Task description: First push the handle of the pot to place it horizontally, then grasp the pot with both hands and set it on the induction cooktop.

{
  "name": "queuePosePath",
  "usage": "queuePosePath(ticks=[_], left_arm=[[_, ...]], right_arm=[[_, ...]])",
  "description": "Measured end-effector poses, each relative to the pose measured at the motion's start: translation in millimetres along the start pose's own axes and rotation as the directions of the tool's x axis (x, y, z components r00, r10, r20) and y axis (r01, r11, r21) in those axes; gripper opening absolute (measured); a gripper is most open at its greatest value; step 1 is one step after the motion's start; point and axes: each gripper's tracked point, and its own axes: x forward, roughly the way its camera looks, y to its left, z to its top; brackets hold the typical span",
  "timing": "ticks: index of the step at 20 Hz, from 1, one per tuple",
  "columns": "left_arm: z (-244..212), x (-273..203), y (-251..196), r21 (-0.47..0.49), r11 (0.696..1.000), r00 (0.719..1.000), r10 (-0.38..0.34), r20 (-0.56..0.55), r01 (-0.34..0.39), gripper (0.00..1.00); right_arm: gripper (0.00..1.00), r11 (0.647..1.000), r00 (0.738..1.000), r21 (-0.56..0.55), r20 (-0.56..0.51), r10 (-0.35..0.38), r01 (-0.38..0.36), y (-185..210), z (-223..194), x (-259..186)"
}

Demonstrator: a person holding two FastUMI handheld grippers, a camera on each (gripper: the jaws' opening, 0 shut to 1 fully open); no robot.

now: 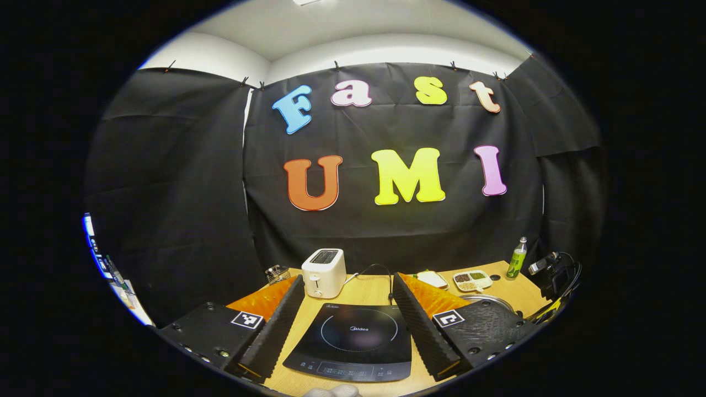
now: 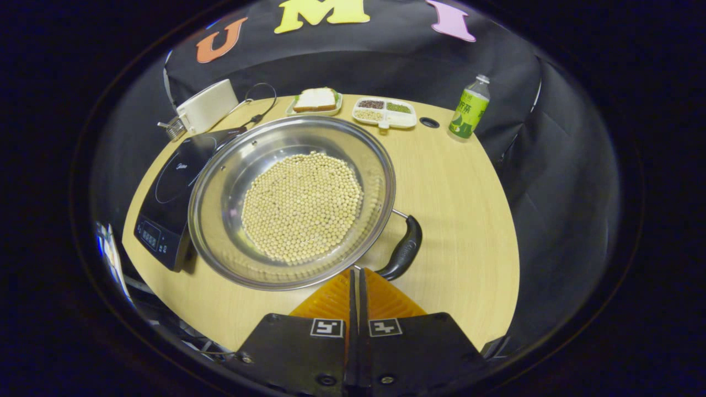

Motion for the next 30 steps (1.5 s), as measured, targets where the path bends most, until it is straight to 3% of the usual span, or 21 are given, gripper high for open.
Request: queuePosePath(ticks=[19, 23, 26, 28, 30], left_arm=[[-3, -11, -42, 0.033, 0.993, 0.993, 0.115, -0.041, -0.113, 0.96], [-9, -10, -48, 0.040, 0.992, 0.992, 0.118, -0.048, -0.116, 0.96], [-20, -1, -59, 0.012, 0.998, 0.995, 0.066, -0.070, -0.065, 0.96], [-29, 7, -63, -0.007, 0.999, 0.996, 0.035, -0.086, -0.036, 0.96], [-41, 16, -65, -0.006, 1.000, 0.994, 0.012, -0.110, -0.013, 0.96]], right_arm=[[0.04, 0.997, 0.999, -0.061, 0.021, 0.041, -0.039, -60, 43, 29], [0.01, 0.996, 0.999, -0.081, 0.032, 0.030, -0.028, -67, 43, 22], [0.02, 0.995, 0.997, -0.094, 0.082, -0.011, 0.019, -82, 43, 7], [0.12, 0.994, 0.992, -0.099, 0.127, -0.026, 0.038, -90, 46, -3], [0.51, 0.995, 0.986, -0.089, 0.165, -0.028, 0.043, -93, 50, -15]])
